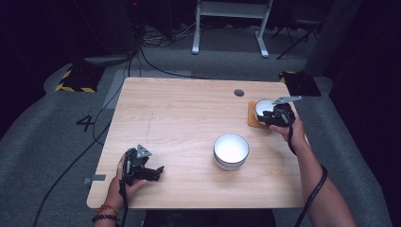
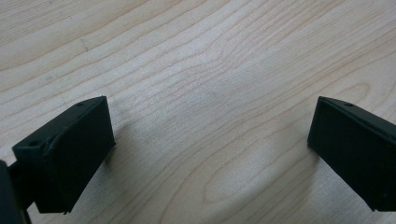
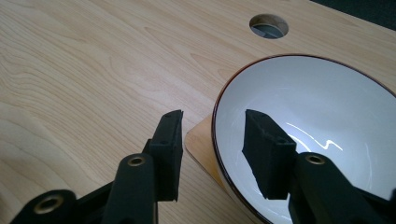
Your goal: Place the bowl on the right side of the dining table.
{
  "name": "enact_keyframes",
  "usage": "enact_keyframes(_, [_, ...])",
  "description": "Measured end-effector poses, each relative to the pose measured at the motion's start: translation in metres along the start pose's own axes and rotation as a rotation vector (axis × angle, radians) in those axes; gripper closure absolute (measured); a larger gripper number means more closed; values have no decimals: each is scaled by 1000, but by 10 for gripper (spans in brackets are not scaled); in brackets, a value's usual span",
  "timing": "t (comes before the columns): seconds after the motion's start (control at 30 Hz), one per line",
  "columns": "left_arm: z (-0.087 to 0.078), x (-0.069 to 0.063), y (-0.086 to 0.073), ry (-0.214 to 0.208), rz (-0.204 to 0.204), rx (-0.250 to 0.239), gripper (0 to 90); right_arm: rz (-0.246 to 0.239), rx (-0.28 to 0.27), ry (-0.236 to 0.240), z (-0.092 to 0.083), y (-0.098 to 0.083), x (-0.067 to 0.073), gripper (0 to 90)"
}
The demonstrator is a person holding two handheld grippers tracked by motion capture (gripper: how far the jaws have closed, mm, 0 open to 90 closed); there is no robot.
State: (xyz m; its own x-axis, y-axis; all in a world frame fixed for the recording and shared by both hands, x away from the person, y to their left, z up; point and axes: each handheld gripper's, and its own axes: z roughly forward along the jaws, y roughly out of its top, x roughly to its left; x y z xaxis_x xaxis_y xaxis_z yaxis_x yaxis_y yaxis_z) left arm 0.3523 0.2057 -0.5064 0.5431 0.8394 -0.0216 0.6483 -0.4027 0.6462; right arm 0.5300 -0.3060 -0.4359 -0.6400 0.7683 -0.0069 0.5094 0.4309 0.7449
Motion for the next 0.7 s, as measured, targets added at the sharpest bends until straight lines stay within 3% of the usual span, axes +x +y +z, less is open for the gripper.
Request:
enact_keyframes(0.5, [0, 0, 0, 1, 0, 0, 5, -13, -7, -4, -4, -4, 8, 403])
enact_keyframes(0.7, [0, 0, 0, 1, 0, 0, 5, -46, -25, -5, -7, -5, 11, 293])
